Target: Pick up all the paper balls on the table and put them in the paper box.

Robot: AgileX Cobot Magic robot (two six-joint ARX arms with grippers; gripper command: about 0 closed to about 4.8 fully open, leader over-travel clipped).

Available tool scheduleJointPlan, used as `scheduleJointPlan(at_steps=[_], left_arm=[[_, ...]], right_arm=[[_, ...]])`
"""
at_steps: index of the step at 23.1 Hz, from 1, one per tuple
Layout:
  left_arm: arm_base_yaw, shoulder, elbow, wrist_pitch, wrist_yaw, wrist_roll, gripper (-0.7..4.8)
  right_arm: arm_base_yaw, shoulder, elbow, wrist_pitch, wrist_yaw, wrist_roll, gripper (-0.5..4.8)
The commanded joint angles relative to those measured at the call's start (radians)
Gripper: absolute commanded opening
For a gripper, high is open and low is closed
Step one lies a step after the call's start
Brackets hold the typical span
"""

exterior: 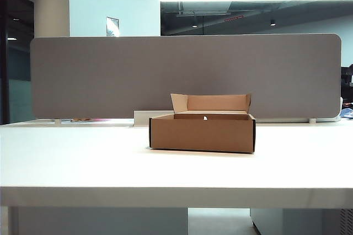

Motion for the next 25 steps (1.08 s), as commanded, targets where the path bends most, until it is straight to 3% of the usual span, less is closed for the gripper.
scheduleJointPlan(at_steps=[1,4,6,8,25], left_arm=[[0.000,0.002,0.003,0.000,0.000,0.000,0.48],[0.000,0.002,0.003,0.000,-0.029,0.000,0.48],[-0.001,0.002,0.003,-0.003,-0.134,0.000,0.48],[-0.001,0.002,0.003,-0.007,-0.174,0.000,0.48],[-0.002,0.002,0.003,-0.037,-0.179,0.000,0.50]], right_arm=[[0.000,-0.002,-0.006,0.010,0.002,-0.001,-0.01],[0.000,-0.002,-0.006,0.010,0.002,-0.001,-0.01],[0.000,-0.002,-0.006,0.010,0.002,-0.001,-0.01],[0.000,-0.002,-0.006,0.010,0.002,-0.001,-0.01],[0.000,-0.002,-0.006,0.010,0.002,-0.001,-0.01]])
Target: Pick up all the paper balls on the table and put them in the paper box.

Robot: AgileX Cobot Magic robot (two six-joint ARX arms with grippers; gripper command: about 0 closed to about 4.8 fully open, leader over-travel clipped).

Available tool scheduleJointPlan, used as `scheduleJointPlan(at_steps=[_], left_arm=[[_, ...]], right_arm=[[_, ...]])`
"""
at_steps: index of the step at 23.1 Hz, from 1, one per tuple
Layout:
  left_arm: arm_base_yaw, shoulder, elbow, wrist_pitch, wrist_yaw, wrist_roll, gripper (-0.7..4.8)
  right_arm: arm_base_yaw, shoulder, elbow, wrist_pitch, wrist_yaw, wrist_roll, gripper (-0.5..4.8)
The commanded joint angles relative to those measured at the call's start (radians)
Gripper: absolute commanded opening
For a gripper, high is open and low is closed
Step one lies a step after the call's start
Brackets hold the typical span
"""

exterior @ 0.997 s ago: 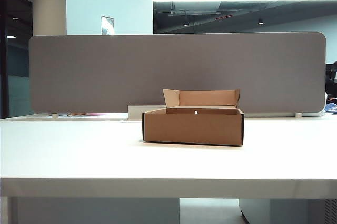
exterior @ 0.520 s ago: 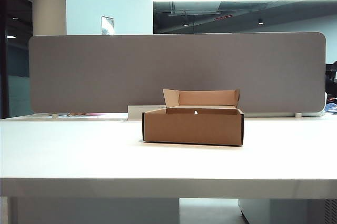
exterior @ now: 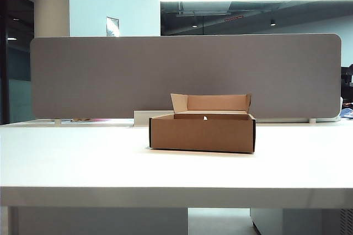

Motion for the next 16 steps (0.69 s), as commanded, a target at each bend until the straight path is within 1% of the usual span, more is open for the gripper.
scheduleJointPlan(at_steps=[1,8,16], left_arm=[[-0.002,0.001,0.003,0.006,-0.003,0.001,0.49],[-0.002,0.001,0.003,0.006,-0.003,0.001,0.50],[-0.002,0.001,0.003,0.006,-0.003,0.001,0.50]], right_arm=[[0.000,-0.002,-0.006,0.010,0.002,-0.001,-0.01],[-0.002,-0.002,-0.006,0.011,0.028,-0.028,-0.01],[-0.003,-0.002,-0.006,0.010,0.027,-0.035,-0.01]])
